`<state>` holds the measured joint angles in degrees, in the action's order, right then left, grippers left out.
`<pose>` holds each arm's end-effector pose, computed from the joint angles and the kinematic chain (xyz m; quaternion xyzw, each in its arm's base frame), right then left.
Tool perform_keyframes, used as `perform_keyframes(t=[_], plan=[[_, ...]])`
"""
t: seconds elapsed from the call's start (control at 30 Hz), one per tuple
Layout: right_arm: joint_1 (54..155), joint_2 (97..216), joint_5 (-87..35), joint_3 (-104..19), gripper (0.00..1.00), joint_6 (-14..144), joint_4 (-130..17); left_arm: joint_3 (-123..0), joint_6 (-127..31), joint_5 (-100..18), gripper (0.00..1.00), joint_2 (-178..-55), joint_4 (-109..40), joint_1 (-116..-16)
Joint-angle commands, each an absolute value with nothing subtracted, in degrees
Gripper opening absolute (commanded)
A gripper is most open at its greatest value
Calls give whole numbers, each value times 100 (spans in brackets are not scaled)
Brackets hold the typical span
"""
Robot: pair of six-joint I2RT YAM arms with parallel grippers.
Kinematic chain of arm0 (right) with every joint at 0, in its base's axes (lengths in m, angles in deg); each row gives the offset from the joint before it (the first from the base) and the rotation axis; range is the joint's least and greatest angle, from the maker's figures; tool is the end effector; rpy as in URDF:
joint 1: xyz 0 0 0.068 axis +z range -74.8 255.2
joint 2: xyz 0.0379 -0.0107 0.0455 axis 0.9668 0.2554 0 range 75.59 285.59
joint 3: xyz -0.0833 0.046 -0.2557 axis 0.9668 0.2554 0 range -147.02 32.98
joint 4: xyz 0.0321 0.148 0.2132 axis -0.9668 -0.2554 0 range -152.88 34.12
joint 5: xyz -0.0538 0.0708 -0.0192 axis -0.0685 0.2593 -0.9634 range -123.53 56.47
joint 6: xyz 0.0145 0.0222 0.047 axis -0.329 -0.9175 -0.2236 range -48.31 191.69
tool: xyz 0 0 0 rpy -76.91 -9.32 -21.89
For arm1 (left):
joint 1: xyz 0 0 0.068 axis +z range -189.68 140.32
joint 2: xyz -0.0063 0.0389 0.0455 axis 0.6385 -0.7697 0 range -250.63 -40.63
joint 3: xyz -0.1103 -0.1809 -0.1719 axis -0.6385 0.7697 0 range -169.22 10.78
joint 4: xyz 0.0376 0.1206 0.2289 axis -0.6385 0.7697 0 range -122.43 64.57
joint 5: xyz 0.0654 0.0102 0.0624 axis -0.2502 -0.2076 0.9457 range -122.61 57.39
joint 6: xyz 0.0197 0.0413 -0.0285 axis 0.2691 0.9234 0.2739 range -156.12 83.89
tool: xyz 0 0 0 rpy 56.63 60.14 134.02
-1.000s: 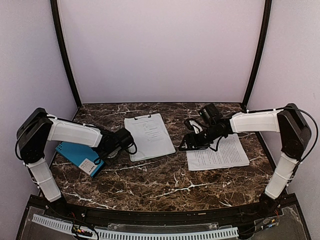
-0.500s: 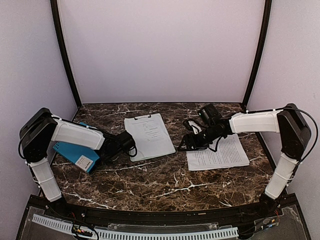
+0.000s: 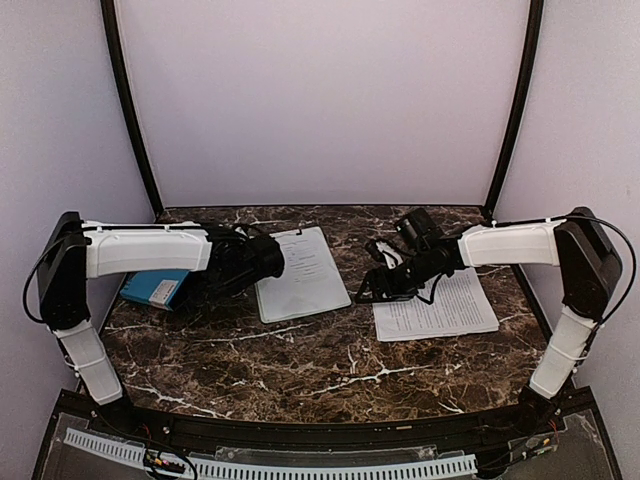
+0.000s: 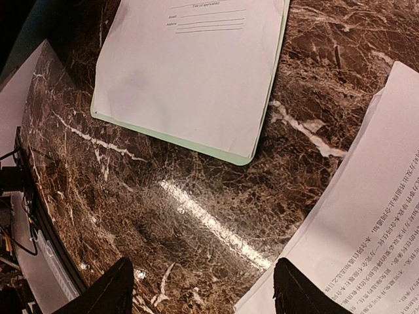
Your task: Put the files into the folder
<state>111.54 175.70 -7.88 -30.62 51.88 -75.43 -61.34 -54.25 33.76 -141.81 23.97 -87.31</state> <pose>0.2795 0.2248 0.1877 -0.1982 0.9136 0.3213 0.1511 0.2408 -0.2155 0.2179 0.1919 0.8142 0.4413 0.3247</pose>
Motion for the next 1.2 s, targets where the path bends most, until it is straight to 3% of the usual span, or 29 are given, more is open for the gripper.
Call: perform_keyframes(t=[0.0, 0.13, 0.2, 0.33, 0.37, 0.47, 0.63, 0.8, 0.9, 1.17], plan=[[11203, 17463, -903, -3196, 71, 5208, -7590, -6998, -6197, 4297, 1, -13631, 3675, -8990], [11197, 17400, -974, -3298, 71, 5254, -7668, -7607, -6220, 4932, 1, -13400, 3790, -9337], [11197, 17360, -1044, -3381, 71, 5285, -7731, -7617, -5622, 5127, 1, -13240, 3096, -9527], [11167, 17204, -1329, -3511, 71, 5323, -7876, -6668, -2490, 5086, 1, -12663, -751, -9851], [11147, 17136, -1403, -3528, 71, 5331, -7915, -6429, -1096, 5039, 1, -12449, -2704, -9963], [11033, 16794, -1603, -3517, 71, 5332, -8018, -5705, 1273, 4817, 1, -12262, -6232, -10226], [10837, 16298, -1793, -3527, 72, 5343, -8071, -6474, 615, 4381, 1, -12516, -5352, -10472], [10756, 16169, -1921, -3585, 72, 5379, -8210, -7146, -1210, 3236, 1, -12587, -3752, -10583], [10713, 16114, -1935, -3561, 72, 5384, -8244, -7397, -1671, 2642, 1, -12611, -3464, -10586], [10623, 16148, -1860, -3610, 72, 5429, -8285, -7831, -1779, 2560, 1, -12795, -3652, -10590]])
